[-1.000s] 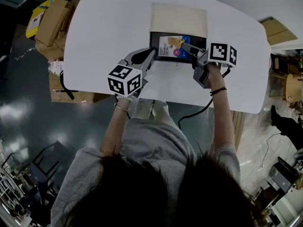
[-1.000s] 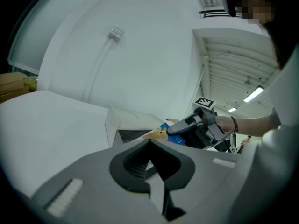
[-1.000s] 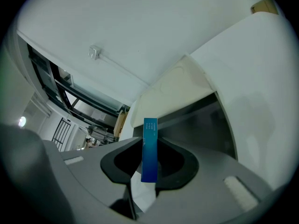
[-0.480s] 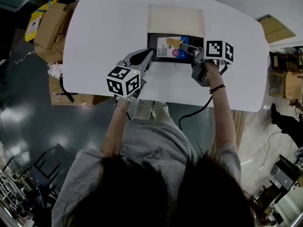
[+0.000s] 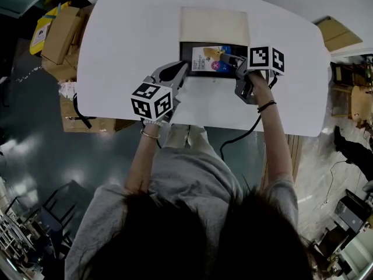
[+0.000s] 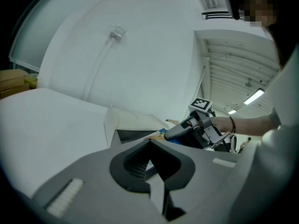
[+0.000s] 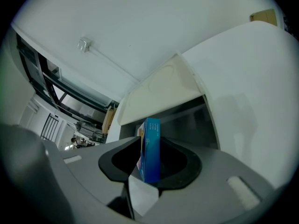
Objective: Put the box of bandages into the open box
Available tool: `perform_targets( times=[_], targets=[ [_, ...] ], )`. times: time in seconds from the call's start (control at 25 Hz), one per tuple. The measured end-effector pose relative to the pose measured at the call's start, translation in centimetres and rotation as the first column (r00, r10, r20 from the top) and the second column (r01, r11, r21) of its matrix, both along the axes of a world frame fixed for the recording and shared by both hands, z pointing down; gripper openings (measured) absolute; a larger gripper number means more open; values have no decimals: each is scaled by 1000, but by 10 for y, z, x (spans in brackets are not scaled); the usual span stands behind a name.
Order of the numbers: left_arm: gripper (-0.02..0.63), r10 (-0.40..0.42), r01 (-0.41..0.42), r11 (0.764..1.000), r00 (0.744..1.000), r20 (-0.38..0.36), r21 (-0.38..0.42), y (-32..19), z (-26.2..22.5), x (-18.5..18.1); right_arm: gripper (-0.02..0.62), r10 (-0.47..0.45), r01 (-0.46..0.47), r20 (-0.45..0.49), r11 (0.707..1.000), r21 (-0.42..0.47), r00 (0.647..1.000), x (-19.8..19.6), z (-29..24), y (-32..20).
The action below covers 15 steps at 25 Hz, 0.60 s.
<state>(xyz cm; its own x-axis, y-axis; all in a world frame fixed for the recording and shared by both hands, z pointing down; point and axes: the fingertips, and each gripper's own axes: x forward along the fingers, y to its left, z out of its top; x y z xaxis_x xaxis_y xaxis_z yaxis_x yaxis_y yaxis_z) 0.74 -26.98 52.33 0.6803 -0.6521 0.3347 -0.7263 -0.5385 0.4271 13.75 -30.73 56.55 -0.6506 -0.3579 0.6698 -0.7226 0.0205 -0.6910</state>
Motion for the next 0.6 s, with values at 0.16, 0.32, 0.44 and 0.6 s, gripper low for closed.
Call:
perform_targets(
  times=[0.16, 0.32, 0.44, 0.6],
  targets=[
    [-6, -4, 4, 1000, 1000, -1, 0, 0, 0, -1, 159, -28, 28, -53, 1000, -13, 998, 0, 5, 0],
    [-6, -7, 7, 1000, 1000, -3, 1, -1, -1, -2, 169, -51, 49, -93, 998, -25, 994, 0, 8, 0],
    [-6, -10, 10, 1000, 1000, -4, 1, 0, 0, -3, 184, -68, 65, -130, 997, -29, 989, 1, 12, 0],
    [-6, -12, 12, 1000, 1000, -6, 1, -1, -1, -5, 191, -88, 82, -180, 996, -38, 980, 4, 16, -1]
  ],
)
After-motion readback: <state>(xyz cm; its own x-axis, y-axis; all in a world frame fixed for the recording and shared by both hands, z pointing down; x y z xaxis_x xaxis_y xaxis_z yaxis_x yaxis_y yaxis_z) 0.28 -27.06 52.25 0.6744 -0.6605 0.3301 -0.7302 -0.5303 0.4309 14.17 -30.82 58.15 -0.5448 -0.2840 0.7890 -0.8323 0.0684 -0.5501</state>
